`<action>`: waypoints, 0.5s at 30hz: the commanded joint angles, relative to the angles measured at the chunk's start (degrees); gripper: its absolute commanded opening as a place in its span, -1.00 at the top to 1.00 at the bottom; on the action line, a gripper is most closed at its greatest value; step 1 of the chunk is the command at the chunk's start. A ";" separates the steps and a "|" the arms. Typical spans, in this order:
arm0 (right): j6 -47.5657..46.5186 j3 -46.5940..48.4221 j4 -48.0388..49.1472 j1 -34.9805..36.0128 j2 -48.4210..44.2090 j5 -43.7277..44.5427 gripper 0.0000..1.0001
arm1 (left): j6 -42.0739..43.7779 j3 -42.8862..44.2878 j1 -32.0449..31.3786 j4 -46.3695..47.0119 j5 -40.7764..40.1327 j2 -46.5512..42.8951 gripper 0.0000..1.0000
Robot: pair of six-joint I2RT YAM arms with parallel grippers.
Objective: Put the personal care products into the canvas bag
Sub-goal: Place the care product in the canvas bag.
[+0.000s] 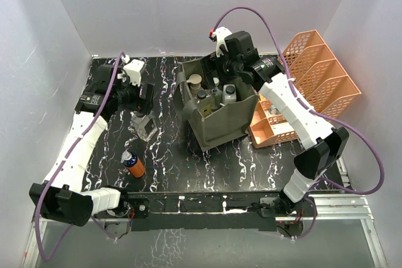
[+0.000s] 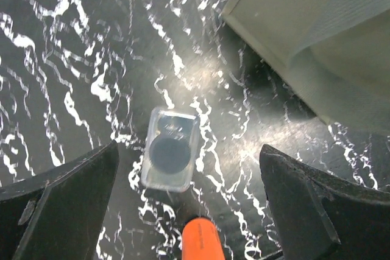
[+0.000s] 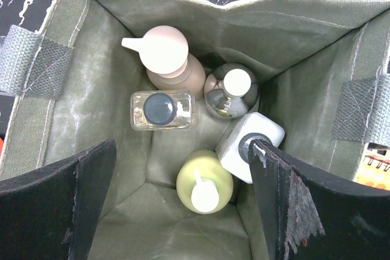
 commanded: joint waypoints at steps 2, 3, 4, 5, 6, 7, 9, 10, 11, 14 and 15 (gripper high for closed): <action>-0.65 0.35 2.97 0.06 -2.06 -0.43 -0.85 | 2.27 -1.43 2.64 -9.11 -2.00 0.46 -0.95; -0.78 0.44 2.92 0.06 -2.09 -0.44 -0.85 | 2.85 -1.59 2.66 -9.64 -1.70 1.01 -0.94; -0.87 0.61 2.79 0.02 -2.05 -0.44 -0.85 | 3.16 -1.73 2.67 -10.16 -1.62 1.74 -0.95; -0.82 0.78 2.68 -0.01 -2.00 -0.55 -0.85 | 3.28 -1.81 2.71 -10.65 -1.39 2.59 -0.95; -0.82 0.96 2.65 0.06 -1.86 -0.63 -0.85 | 3.52 -1.94 2.75 -10.72 -0.99 3.48 -0.95; -0.75 1.06 2.57 0.07 -1.76 -0.58 -0.85 | 3.82 -2.05 2.78 -10.52 -0.34 4.15 -0.94; -0.69 1.11 2.56 0.07 -1.83 -0.61 -0.85 | 4.09 -2.31 2.76 -9.19 1.01 5.44 -0.93; -0.65 1.11 2.52 0.08 -1.71 -0.64 -0.85 | 4.23 -2.43 2.80 -8.67 1.30 6.16 -0.90; -0.75 1.30 2.54 0.05 -1.63 -0.69 -0.85 | 4.39 -2.49 2.72 -8.32 1.38 6.98 -0.87; -0.90 2.20 2.41 0.04 -1.35 -0.59 -0.85 | 4.85 -2.91 2.92 -7.34 0.90 9.94 -0.75; -0.98 2.43 2.39 0.03 -1.20 -0.59 -0.85 | 4.87 -3.05 3.01 -6.90 1.28 10.58 -0.69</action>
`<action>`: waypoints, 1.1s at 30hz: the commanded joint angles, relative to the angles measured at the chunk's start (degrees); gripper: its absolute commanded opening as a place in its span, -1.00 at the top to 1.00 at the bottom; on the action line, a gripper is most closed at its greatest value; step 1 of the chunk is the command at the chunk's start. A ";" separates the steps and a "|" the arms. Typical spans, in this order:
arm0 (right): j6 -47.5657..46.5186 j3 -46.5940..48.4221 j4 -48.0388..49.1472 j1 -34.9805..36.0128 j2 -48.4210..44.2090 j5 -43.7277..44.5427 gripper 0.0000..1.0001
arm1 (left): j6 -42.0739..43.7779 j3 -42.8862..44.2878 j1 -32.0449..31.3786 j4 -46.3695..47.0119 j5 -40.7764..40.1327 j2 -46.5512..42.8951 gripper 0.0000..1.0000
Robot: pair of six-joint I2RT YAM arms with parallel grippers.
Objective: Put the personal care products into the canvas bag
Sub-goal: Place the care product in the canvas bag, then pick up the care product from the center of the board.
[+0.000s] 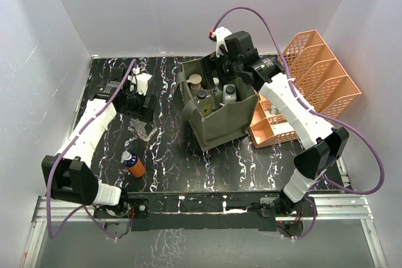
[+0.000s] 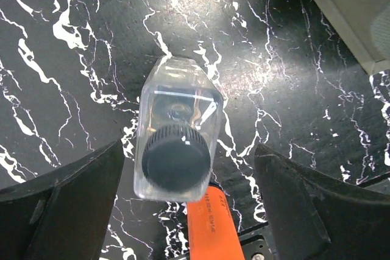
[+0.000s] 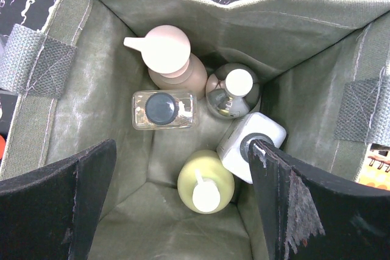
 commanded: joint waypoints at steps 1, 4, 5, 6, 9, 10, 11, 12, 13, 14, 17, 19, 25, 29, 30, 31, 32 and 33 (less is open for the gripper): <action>-1.03 2.71 2.34 0.03 -1.10 -0.22 -0.85 | 1.00 -0.86 0.59 1.12 1.79 2.35 -0.61; -1.19 2.93 2.39 0.02 -1.12 0.02 -0.85 | 1.01 -1.33 0.59 2.23 2.77 3.41 -0.33; -1.28 2.92 2.43 0.00 -1.02 0.19 -0.85 | 1.09 -1.48 0.59 2.44 2.92 3.67 -0.22; -1.28 2.89 2.50 0.07 -1.03 0.38 -0.85 | 1.58 -1.60 0.59 2.70 3.23 3.88 -0.06; -1.48 2.88 2.86 0.07 -0.94 1.10 -0.85 | 2.99 -0.46 0.59 3.34 3.77 3.86 0.36; -1.56 2.90 2.95 0.00 -0.89 1.30 -0.85 | 3.34 0.45 0.59 3.40 3.70 3.63 0.54; -1.68 2.72 3.08 0.07 -0.91 1.53 -0.85 | 3.68 1.70 0.58 3.46 3.49 3.25 0.73; -1.71 2.31 3.31 0.05 -1.05 1.61 -0.85 | 3.92 2.91 0.59 3.61 2.84 2.83 0.89; -1.75 1.88 3.54 0.06 -1.16 1.75 -0.85 | 3.86 4.43 0.59 3.73 2.34 2.07 1.00; -1.74 1.35 3.93 0.06 -1.37 1.80 -0.85 | 4.19 6.09 0.60 3.63 2.51 1.44 1.00; -1.72 0.17 4.27 0.00 -2.06 1.78 -0.85 | 7.07 13.51 0.60 3.35 4.88 -1.34 1.00; -1.82 -0.23 4.12 0.03 -2.33 1.26 -0.84 | 7.71 18.07 0.61 3.49 6.38 -2.70 1.00; -5.48 -3.25 8.05 0.06 -5.60 0.91 -0.84 | 5.29 33.82 0.51 0.37 13.43 -2.14 1.00; -5.70 -4.05 8.56 0.05 -6.48 4.35 -0.84 | 2.93 44.25 -0.15 -0.40 18.60 -0.16 1.00; -5.63 -4.12 8.44 0.03 -6.86 4.42 -0.84 | 2.41 45.73 -0.47 0.16 19.88 -0.15 1.00; -6.15 -4.33 8.30 0.05 -7.50 3.90 -0.84 | 2.02 47.19 -0.66 0.79 21.48 0.82 1.00; -7.03 -4.48 7.94 0.05 -8.31 3.03 -0.85 | 1.28 48.61 -0.84 1.33 22.58 1.49 1.00; -8.00 -4.43 7.32 0.05 -9.05 2.23 -0.85 | 0.31 49.89 -1.16 1.80 23.84 2.05 1.00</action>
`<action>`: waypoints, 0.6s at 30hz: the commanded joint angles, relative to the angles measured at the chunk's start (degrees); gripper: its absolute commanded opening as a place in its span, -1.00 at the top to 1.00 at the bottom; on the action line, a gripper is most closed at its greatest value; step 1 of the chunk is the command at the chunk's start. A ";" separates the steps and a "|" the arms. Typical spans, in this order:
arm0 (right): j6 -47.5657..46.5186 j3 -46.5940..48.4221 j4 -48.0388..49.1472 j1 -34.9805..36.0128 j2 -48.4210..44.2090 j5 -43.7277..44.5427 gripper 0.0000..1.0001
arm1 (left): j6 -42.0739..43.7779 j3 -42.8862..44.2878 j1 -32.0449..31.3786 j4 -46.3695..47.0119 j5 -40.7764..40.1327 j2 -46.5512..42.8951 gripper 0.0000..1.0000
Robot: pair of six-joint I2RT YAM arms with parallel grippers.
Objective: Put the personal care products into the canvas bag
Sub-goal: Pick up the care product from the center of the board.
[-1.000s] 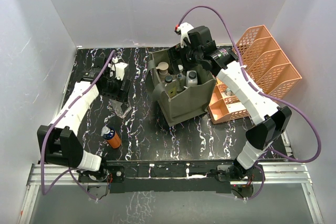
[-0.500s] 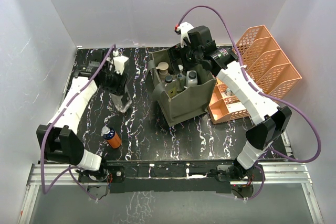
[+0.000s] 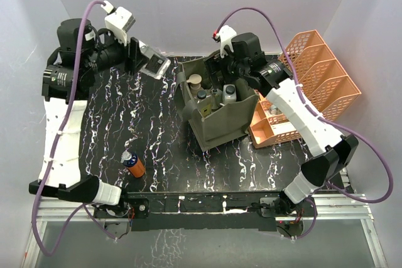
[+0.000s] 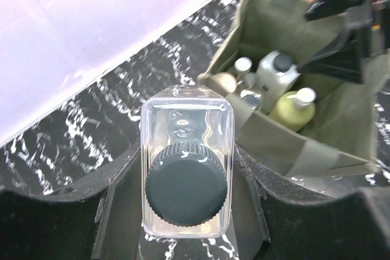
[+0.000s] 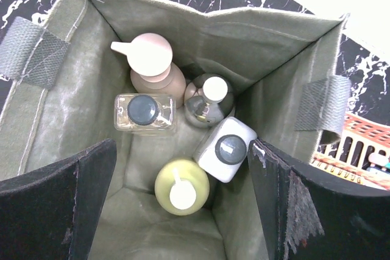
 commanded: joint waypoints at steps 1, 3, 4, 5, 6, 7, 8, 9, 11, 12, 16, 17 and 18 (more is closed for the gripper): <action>-4.55 0.37 2.36 0.00 -5.54 -1.02 -0.85 | -4.36 8.00 -1.48 5.29 10.17 0.40 1.00; -7.64 0.32 0.96 0.06 -7.50 -3.24 -0.84 | -6.24 11.03 -2.24 5.80 12.30 1.83 1.00; -9.25 0.10 0.12 0.07 -8.73 -4.63 -0.82 | -7.25 12.09 -2.69 6.06 13.25 2.55 1.00; -10.50 -0.46 -0.64 0.00 -10.04 -6.19 -0.81 | -8.07 12.93 -3.17 6.28 13.95 3.21 1.00; -11.43 -1.23 -1.59 0.03 -11.50 -7.53 -0.79 | -8.98 13.47 -3.69 6.50 14.31 4.14 1.00; -12.23 -2.05 -2.42 0.01 -13.00 -8.97 -0.77 | -9.70 13.81 -4.30 6.65 14.52 4.77 1.00; -13.31 -2.85 -3.23 0.05 -15.09 -10.69 -0.74 | -10.41 13.85 -5.23 6.82 14.57 5.33 1.00; -14.56 -3.82 -4.06 0.07 -16.71 -11.86 -0.71 | -10.90 14.07 -6.38 6.95 14.23 6.06 1.00; -17.03 -5.56 -5.80 0.03 -19.56 -13.35 -0.69 | -11.59 15.00 -8.91 7.43 13.44 7.60 1.00; -18.19 -5.99 -7.16 0.06 -20.45 -13.97 -0.68 | -11.63 15.41 -9.97 7.88 13.05 8.21 1.00; -23.40 -5.70 -13.35 0.07 -22.11 -17.80 -0.65 | -11.98 19.91 -13.04 9.07 11.69 12.17 1.00; -24.49 -5.98 -14.43 0.07 -22.28 -18.26 -0.65 | -11.98 21.65 -13.69 9.08 11.50 13.41 1.00; -25.36 -6.49 -14.98 0.12 -22.41 -18.43 -0.65 | -11.98 23.16 -14.42 9.02 11.10 14.43 1.00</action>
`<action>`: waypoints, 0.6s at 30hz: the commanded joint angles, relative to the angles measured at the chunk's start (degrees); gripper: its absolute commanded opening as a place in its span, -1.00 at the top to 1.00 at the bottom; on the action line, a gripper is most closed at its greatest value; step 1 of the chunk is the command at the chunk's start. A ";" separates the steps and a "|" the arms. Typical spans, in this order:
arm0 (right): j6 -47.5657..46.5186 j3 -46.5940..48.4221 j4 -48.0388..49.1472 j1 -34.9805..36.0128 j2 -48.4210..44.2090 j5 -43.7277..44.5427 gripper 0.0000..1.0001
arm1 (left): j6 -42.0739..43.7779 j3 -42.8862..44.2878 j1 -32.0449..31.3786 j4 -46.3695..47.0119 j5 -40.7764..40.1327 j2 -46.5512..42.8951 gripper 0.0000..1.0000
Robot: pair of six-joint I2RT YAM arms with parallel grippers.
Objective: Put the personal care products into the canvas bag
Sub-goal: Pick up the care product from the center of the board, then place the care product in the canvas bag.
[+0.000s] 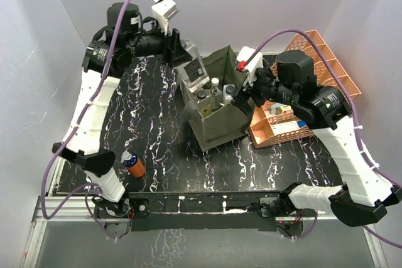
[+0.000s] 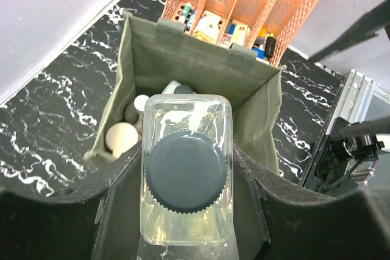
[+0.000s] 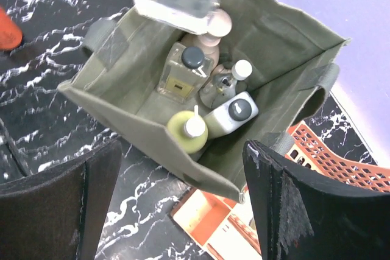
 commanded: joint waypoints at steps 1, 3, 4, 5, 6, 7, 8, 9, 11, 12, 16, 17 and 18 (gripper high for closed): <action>-7.31 -1.64 -4.90 0.09 -0.33 -4.20 -0.65 | -1.93 9.63 -2.98 8.81 0.28 0.90 1.00; -7.85 -3.46 -4.64 0.15 -0.35 -5.00 -0.65 | -1.84 9.60 -4.06 9.22 -0.33 1.42 1.00; -7.74 -4.11 -4.16 0.15 -0.14 -5.43 -0.64 | -1.84 9.25 -4.43 9.49 -0.50 1.53 1.00; -7.50 -4.78 -3.53 0.16 0.23 -5.89 -0.63 | -1.87 8.79 -4.80 9.77 -0.62 1.69 1.00; -7.28 -5.46 -2.42 0.16 0.42 -5.88 -0.61 | -2.15 8.24 -5.01 10.20 -0.69 1.81 1.00; -7.10 -6.33 -0.54 0.16 0.66 -5.62 -0.57 | -2.63 7.93 -5.07 10.73 -0.68 1.98 1.00; -7.18 -7.33 1.02 0.15 0.60 -5.21 -0.54 | -3.16 7.78 -5.07 11.16 -0.79 2.51 1.00; -7.51 -8.46 2.72 0.11 0.48 -4.81 -0.52 | -3.42 7.69 -5.06 11.33 -0.77 2.85 1.00; -8.81 -10.21 4.75 0.12 0.42 -4.51 -0.50 | -3.64 6.93 -5.15 11.67 -0.53 3.22 1.00; -9.08 -10.83 5.27 0.13 0.47 -4.56 -0.50 | -3.61 6.08 -5.16 11.85 -0.25 3.27 1.00; -9.05 -12.69 5.09 0.18 0.37 -6.33 -0.36 | -3.74 2.01 -5.46 12.89 0.88 2.49 1.00; -9.16 -13.53 5.11 0.32 -0.12 -6.67 -0.30 | -3.57 0.96 -5.63 13.15 1.22 2.23 1.00; -9.54 -14.53 5.18 0.51 -0.78 -7.01 -0.23 | -3.14 -0.15 -5.91 13.54 1.59 2.03 1.00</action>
